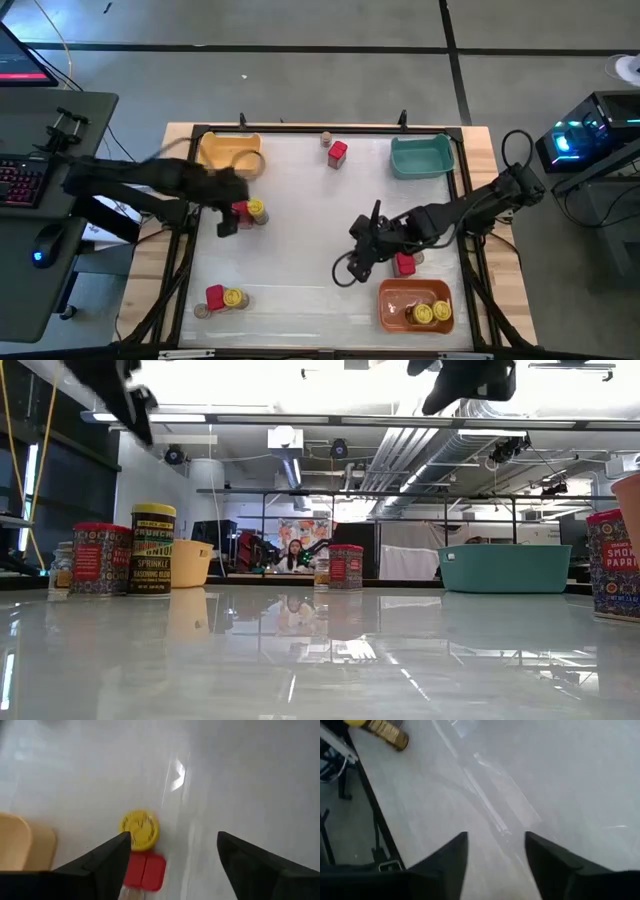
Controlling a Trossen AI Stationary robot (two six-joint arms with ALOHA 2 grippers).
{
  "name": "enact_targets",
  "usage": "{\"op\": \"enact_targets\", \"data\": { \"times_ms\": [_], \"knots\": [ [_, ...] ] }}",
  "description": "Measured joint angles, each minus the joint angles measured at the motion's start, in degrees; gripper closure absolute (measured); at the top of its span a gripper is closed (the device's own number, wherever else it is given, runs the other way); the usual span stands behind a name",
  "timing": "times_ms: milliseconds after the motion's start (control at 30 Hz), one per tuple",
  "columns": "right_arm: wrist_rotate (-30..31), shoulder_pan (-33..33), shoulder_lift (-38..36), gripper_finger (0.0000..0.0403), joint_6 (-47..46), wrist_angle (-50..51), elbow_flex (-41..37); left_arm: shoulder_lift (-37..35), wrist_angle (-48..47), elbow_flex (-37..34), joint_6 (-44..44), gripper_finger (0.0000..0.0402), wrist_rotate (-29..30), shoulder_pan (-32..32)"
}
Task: Sort spices by type
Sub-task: Put the top yellow seasoning bottle into the orange bin
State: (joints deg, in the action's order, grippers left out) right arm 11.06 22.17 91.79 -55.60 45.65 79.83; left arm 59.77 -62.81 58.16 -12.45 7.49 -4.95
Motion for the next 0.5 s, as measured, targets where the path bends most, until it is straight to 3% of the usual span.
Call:
{"op": "enact_targets", "data": {
  "times_ms": [133,300,400,500],
  "knots": [
    [-3.7,-1.1,-0.4,0.0156,0.4,-0.7,0.0,6.4,-0.5,-0.5,2.7,0.0095,0.5,0.8],
    [-3.1,0.2,-1.1,0.0158,3.4,-2.2,0.0,10.6,3.5,-0.5,6.4,0.0108,6.0,2.4],
    [-2.2,1.5,-2.4,0.0181,4.5,-2.4,0.0,11.1,2.1,-0.5,8.0,0.0159,6.4,3.7],
    [-0.6,3.2,-4.5,0.0224,4.7,-0.8,0.0,10.9,0.4,-0.9,7.3,0.0273,6.2,4.6]
  ]
}}
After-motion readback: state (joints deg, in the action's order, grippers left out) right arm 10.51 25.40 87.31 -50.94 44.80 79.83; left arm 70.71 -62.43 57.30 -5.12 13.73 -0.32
